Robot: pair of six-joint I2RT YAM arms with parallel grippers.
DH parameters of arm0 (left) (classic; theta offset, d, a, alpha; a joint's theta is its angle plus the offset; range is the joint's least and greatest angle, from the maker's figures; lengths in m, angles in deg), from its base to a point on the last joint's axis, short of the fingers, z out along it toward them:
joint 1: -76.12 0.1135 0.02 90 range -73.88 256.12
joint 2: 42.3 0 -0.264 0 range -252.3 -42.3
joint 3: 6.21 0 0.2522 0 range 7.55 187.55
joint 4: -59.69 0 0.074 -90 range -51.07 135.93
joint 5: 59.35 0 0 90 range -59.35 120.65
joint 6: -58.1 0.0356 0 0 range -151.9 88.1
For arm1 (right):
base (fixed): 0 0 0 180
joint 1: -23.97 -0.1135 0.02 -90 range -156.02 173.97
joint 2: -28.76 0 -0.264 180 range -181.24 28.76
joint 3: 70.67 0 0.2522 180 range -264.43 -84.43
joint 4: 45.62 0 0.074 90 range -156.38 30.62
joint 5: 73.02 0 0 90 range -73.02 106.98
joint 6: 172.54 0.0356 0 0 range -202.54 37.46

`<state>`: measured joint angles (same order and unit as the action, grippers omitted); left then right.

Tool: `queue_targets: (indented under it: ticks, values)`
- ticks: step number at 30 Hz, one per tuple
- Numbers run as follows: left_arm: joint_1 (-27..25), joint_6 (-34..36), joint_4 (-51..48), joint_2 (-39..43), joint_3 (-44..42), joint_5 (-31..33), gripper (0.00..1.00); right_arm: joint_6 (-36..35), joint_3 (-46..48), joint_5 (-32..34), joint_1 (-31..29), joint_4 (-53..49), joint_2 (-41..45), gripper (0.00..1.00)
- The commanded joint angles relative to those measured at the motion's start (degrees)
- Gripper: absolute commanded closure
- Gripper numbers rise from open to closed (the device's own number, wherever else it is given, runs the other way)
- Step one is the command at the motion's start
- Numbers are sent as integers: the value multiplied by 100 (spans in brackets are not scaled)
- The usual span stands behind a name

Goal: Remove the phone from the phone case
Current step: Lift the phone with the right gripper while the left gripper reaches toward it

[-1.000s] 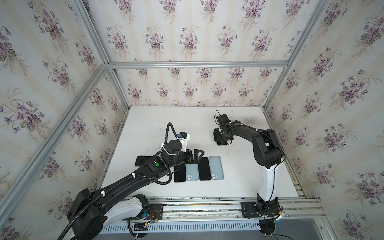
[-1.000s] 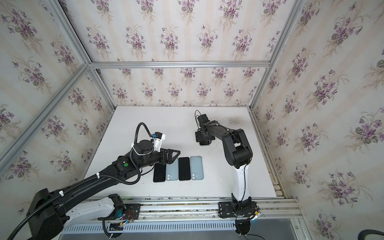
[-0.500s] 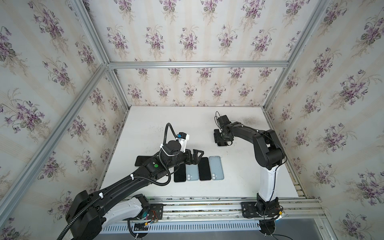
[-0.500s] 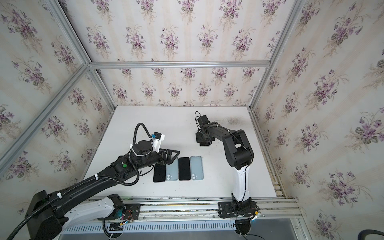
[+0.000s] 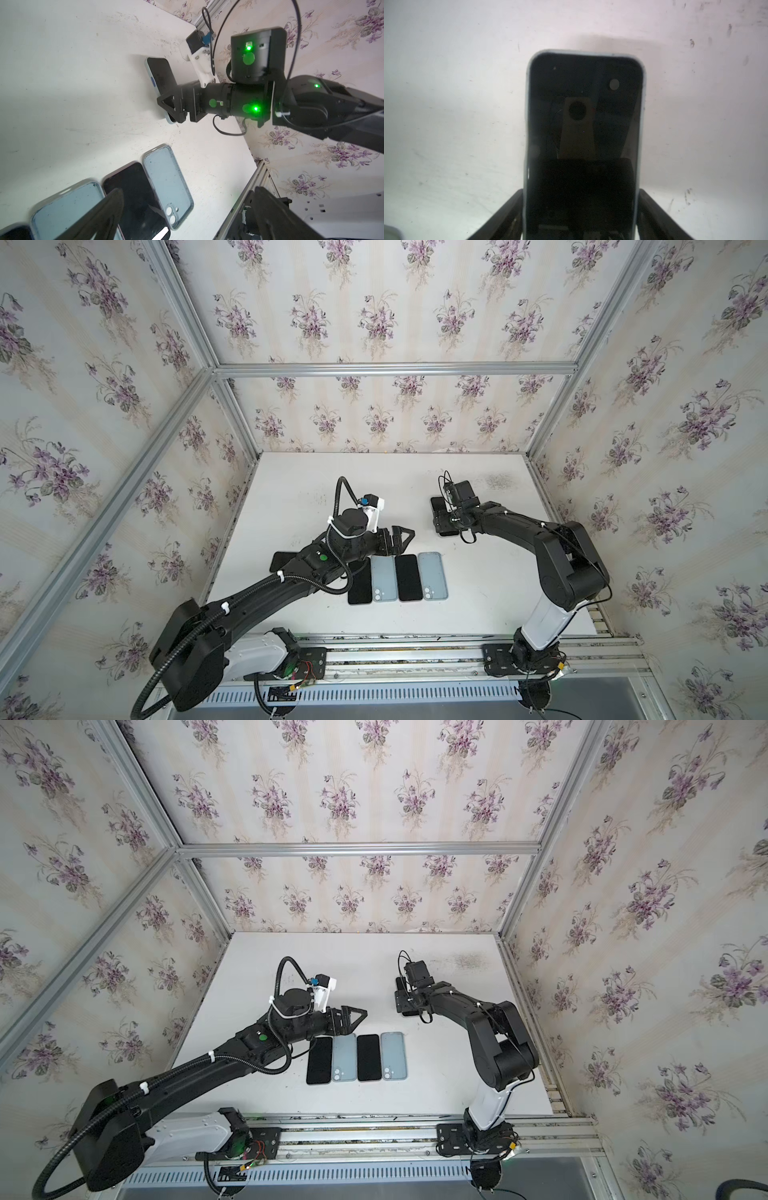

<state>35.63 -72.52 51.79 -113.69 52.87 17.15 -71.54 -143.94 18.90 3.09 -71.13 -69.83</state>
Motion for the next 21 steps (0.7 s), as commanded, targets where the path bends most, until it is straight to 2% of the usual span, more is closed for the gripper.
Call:
queue_targets:
  ticks: [1,9,14,21]
  values:
    - [122,-293,521,-285,140,-352,0,-45,313,-226,-34,985,413,59]
    - [406,-353,672,-919,717,-628,1,-146,1044,-664,-226,1574,1482,62]
    - [495,-288,486,-1240,1097,-668,2,-257,1293,-902,-468,1581,2052,65]
    - [630,-349,471,-1602,1398,-777,7,-444,1476,-913,-908,1399,2652,66]
